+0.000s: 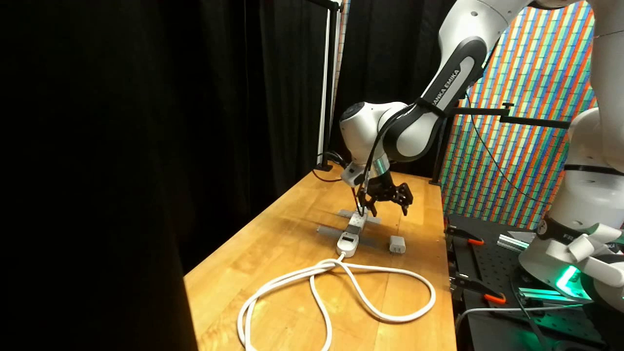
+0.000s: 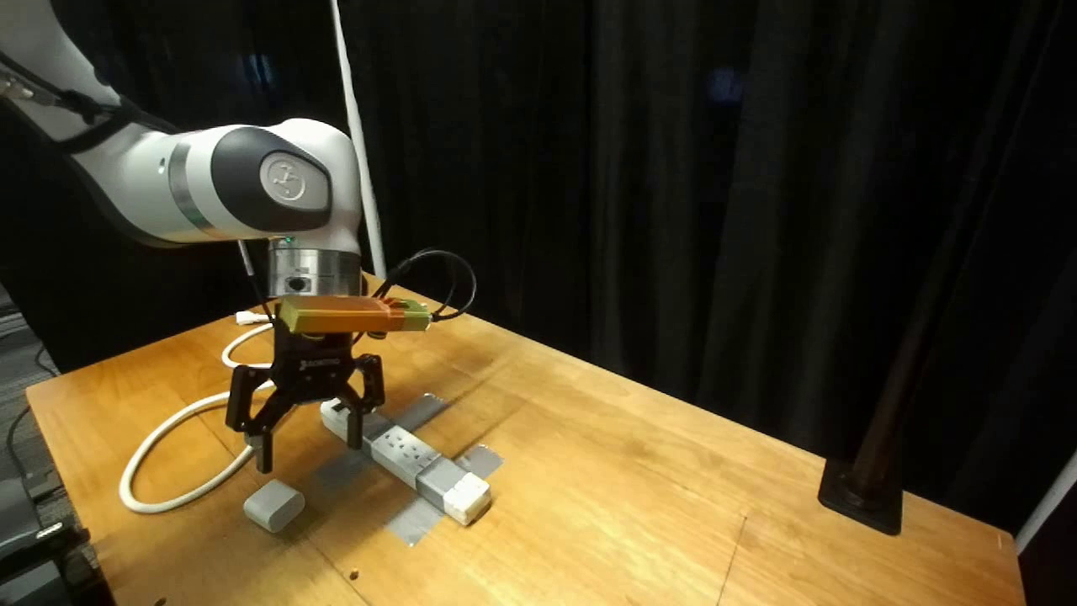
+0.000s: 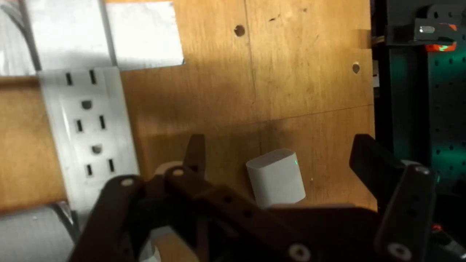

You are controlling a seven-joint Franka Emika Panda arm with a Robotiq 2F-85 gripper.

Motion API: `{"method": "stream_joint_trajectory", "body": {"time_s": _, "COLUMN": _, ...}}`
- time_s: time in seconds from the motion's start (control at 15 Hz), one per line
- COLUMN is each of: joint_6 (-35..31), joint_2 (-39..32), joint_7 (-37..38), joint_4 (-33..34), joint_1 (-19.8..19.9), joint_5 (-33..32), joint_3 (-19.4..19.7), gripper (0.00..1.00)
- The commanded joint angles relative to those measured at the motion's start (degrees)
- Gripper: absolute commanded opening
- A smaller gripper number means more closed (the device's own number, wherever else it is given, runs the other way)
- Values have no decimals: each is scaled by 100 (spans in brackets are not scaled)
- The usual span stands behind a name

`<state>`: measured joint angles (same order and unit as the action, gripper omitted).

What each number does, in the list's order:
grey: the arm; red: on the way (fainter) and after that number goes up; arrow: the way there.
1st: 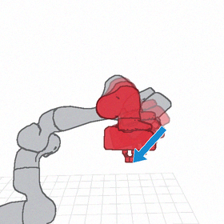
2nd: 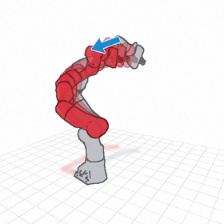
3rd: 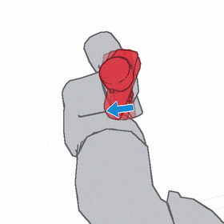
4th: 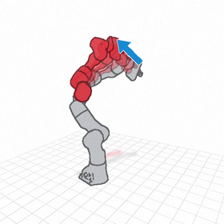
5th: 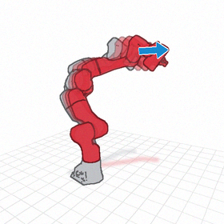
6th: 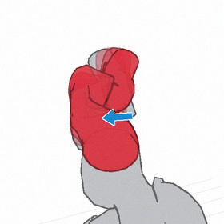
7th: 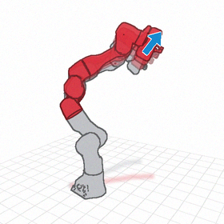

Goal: Plug the charger head into the extension cord

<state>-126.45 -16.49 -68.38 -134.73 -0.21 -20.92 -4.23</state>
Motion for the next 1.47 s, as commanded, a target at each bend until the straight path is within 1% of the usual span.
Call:
{"method": "stream_joint_trajectory", "body": {"time_s": 0.0, "joint_6": -305, "joint_2": -98, "joint_7": -1258, "joint_4": 32, "joint_1": 215, "joint_5": 225, "joint_3": -135, "gripper": 100}}
{"method": "stream_joint_trajectory", "body": {"time_s": 0.2, "joint_6": -329, "joint_2": -136, "joint_7": -2334, "joint_4": -31, "joint_1": 337, "joint_5": 511, "joint_3": -200, "gripper": 100}}
{"method": "stream_joint_trajectory", "body": {"time_s": 0.27, "joint_6": -245, "joint_2": -147, "joint_7": -2672, "joint_4": -57, "joint_1": 349, "joint_5": 598, "joint_3": -226, "gripper": 100}}
{"method": "stream_joint_trajectory", "body": {"time_s": 0.33, "joint_6": -3, "joint_2": -141, "joint_7": -2988, "joint_4": -60, "joint_1": 349, "joint_5": 740, "joint_3": -261, "gripper": 100}}
{"method": "stream_joint_trajectory", "body": {"time_s": 0.4, "joint_6": -167, "joint_2": -168, "joint_7": -2421, "joint_4": -27, "joint_1": 203, "joint_5": 536, "joint_3": -90, "gripper": 100}}
{"method": "stream_joint_trajectory", "body": {"time_s": 0.53, "joint_6": -103, "joint_2": -178, "joint_7": -2745, "joint_4": -69, "joint_1": 214, "joint_5": 644, "joint_3": -118, "gripper": 100}}
{"method": "stream_joint_trajectory", "body": {"time_s": 0.67, "joint_6": -89, "joint_2": -178, "joint_7": -2808, "joint_4": -71, "joint_1": 211, "joint_5": 657, "joint_3": -134, "gripper": 100}}
{"method": "stream_joint_trajectory", "body": {"time_s": 0.73, "joint_6": -209, "joint_2": -58, "joint_7": -2976, "joint_4": -205, "joint_1": 255, "joint_5": 676, "joint_3": -157, "gripper": 100}}
{"method": "stream_joint_trajectory", "body": {"time_s": 0.87, "joint_6": -570, "joint_2": -38, "joint_7": -3270, "joint_4": -406, "joint_1": 311, "joint_5": 679, "joint_3": -188, "gripper": 100}}
{"method": "stream_joint_trajectory", "body": {"time_s": 1.0, "joint_6": -1087, "joint_2": -7, "joint_7": -3527, "joint_4": -669, "joint_1": 366, "joint_5": 744, "joint_3": -213, "gripper": 100}}
{"method": "stream_joint_trajectory", "body": {"time_s": 1.27, "joint_6": -2089, "joint_2": -76, "joint_7": -3791, "joint_4": -1089, "joint_1": 479, "joint_5": 826, "joint_3": -207, "gripper": 100}}
{"method": "stream_joint_trajectory", "body": {"time_s": 1.4, "joint_6": -2462, "joint_2": -43, "joint_7": -3613, "joint_4": -1278, "joint_1": 495, "joint_5": 890, "joint_3": -185, "gripper": 100}}
